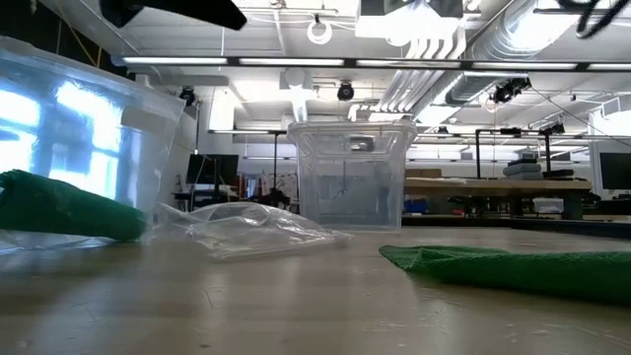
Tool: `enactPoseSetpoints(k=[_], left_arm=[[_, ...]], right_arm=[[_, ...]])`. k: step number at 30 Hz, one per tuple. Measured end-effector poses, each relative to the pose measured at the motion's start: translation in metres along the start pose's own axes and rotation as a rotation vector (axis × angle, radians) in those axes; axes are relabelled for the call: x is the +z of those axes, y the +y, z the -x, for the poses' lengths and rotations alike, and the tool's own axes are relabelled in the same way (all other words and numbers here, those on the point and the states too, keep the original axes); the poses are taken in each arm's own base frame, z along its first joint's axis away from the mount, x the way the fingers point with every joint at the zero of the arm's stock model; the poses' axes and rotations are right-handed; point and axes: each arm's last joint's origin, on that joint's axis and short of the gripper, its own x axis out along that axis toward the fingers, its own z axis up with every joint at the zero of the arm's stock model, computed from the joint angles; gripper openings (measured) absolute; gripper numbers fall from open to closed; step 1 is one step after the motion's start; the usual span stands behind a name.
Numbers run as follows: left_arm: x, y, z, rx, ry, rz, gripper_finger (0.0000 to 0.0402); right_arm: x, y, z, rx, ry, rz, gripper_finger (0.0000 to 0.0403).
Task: Roll bandage
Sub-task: Roll the green bandage
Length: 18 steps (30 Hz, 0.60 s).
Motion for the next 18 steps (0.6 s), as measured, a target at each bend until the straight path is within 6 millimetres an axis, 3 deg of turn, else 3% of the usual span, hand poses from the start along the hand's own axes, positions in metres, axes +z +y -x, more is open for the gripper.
enactPoseSetpoints(k=[7, 11, 18], left_arm=[[-0.028, -0.025, 0.008, -0.035, -0.113, 0.056, 0.0138], [-0.042, -0.03, 0.004, -0.023, -0.131, 0.041, 0.0137], [-0.043, -0.033, 0.003, -0.065, -0.099, 0.063, 0.0138]], right_arm=[[-0.019, -0.025, 0.002, -0.218, -0.109, -0.121, 0.0155], [-0.025, -0.017, -0.004, -0.181, -0.081, -0.14, 0.0155], [-0.026, -0.013, -0.03, -0.259, 0.02, -0.075, 0.0155]])
